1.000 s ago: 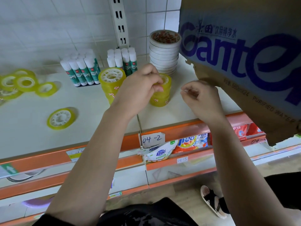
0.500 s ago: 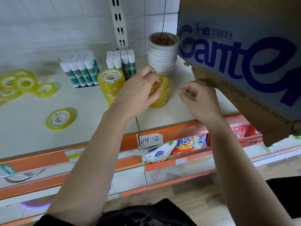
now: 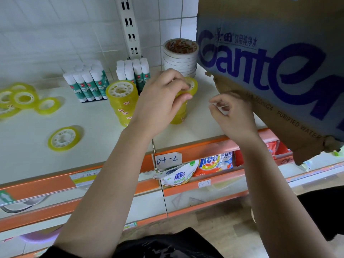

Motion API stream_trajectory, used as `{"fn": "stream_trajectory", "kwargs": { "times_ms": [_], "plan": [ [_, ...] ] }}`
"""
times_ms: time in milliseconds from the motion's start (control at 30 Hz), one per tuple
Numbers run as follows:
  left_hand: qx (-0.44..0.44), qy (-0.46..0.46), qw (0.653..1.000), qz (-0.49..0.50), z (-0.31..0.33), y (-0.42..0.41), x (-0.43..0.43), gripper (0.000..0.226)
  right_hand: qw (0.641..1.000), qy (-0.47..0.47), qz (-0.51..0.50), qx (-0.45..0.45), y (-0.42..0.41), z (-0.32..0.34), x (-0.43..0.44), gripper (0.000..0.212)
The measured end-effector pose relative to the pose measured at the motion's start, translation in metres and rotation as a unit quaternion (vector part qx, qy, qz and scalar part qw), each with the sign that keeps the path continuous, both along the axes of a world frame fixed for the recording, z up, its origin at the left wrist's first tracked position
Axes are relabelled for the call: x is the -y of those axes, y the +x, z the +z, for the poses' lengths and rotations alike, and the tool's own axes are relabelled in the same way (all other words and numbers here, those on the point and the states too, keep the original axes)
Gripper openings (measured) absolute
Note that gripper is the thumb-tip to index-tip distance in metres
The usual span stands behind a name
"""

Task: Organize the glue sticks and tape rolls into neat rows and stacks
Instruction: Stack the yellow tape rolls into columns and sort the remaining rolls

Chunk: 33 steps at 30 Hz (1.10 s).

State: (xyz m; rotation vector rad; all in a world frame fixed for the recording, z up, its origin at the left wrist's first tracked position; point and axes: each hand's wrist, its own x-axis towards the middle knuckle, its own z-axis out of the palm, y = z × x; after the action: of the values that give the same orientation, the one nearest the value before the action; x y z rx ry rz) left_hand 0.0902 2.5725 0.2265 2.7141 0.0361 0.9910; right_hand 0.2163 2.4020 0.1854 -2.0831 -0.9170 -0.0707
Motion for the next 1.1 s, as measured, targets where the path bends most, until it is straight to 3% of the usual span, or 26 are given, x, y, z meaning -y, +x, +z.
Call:
{"fn": "stream_trajectory", "kwargs": {
  "times_ms": [633,1100],
  "plan": [
    [0.113,-0.025,0.988,0.107,0.014,-0.115,-0.053,0.025,0.985,0.121,0.045,0.117,-0.071,0.03,-0.051,0.009],
    [-0.026,-0.13,0.988,0.081,-0.054,-0.168,-0.088,0.037,0.989,0.084,0.087,0.089,-0.139,0.003,-0.103,0.01]
  ]
}}
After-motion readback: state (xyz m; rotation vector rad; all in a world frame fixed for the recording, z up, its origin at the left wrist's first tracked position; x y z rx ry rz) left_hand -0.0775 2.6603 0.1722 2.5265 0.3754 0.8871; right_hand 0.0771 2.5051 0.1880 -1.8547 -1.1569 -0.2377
